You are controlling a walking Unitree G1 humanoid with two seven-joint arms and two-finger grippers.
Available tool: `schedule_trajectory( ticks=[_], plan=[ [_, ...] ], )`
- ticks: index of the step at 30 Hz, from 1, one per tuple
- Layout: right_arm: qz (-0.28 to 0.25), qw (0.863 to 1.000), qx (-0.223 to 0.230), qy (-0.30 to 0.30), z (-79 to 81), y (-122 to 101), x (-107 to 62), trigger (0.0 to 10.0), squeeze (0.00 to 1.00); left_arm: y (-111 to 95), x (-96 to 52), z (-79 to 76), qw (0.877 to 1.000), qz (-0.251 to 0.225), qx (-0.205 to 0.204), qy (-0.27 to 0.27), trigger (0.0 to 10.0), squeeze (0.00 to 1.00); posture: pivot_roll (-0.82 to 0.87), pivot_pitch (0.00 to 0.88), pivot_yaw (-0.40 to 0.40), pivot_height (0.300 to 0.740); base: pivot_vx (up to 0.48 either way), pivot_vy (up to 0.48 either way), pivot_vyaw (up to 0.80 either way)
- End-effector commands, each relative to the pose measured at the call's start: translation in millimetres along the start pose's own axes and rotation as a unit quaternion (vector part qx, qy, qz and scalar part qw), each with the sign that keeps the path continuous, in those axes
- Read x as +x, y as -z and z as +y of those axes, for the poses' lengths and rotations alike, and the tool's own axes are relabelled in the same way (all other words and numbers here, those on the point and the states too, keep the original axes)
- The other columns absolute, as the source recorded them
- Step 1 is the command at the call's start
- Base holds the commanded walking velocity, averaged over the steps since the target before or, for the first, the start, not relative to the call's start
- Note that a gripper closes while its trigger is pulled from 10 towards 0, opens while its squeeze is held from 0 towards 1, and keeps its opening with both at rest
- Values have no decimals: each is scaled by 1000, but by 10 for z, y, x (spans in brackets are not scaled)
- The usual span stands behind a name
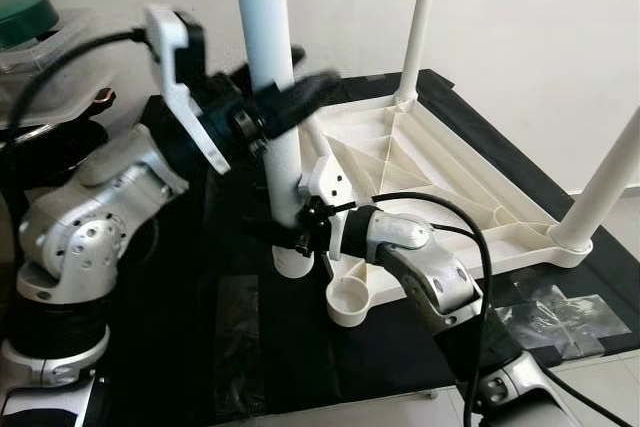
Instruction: Building children table
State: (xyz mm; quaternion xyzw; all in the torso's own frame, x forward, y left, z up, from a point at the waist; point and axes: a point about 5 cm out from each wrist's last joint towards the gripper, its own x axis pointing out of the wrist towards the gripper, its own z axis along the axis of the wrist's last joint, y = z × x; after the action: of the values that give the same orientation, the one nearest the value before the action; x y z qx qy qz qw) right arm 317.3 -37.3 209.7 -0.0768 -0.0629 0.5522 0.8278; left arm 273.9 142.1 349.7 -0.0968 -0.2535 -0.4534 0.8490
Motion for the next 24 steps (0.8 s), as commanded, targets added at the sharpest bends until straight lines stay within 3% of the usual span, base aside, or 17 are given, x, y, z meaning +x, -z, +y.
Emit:
schedule_trajectory(
  ticks=[1,5,7,9,10,11,13,22,23,24],
  plan=[
    [0,999,-10,49,-132,-13,-65,0,0,-156,-68,83,999,-38,2,-25,10000,1000,4,37,26,740,0,0,0],
    [10,992,-26,119,-283,-6,-126,0,0,-299,-157,175,996,-67,6,-55,10000,1000,4,37,24,740,0,0,0],
    [10,968,-39,247,-501,-27,-222,0,0,-453,-278,268,991,-94,12,-90,10000,1000,4,34,19,740,0,0,0],
    [10,968,-39,247,-501,-27,-222,0,0,-453,-278,268,991,-94,12,-90,10000,1000,4,34,19,740,0,0,0],
    [5,953,-39,299,-565,-37,-270,0,0,-514,-345,305,988,-106,14,-107,10000,1000,5,33,18,740,0,0,0],
    [5,953,-39,299,-565,-37,-270,0,0,-514,-345,305,988,-106,14,-107,10000,1000,5,33,18,740,0,0,0],
    [-11,933,-13,360,-605,-26,-312,0,0,-534,-441,337,985,-111,17,-130,10000,1000,7,31,17,740,0,0,0],
    [-49,906,43,417,-639,-34,-319,0,0,-367,-529,379,980,-96,4,-176,10000,1000,6,26,6,740,0,0,0],
    [-59,905,52,417,-639,-48,-309,3922,0,-291,-552,413,976,-88,0,-200,10000,1000,6,26,6,740,0,0,0],
    [-71,904,61,418,-639,-67,-293,10000,0,-190,-575,445,972,-70,0,-224,10000,1000,6,26,6,740,0,0,0]
  ],
)
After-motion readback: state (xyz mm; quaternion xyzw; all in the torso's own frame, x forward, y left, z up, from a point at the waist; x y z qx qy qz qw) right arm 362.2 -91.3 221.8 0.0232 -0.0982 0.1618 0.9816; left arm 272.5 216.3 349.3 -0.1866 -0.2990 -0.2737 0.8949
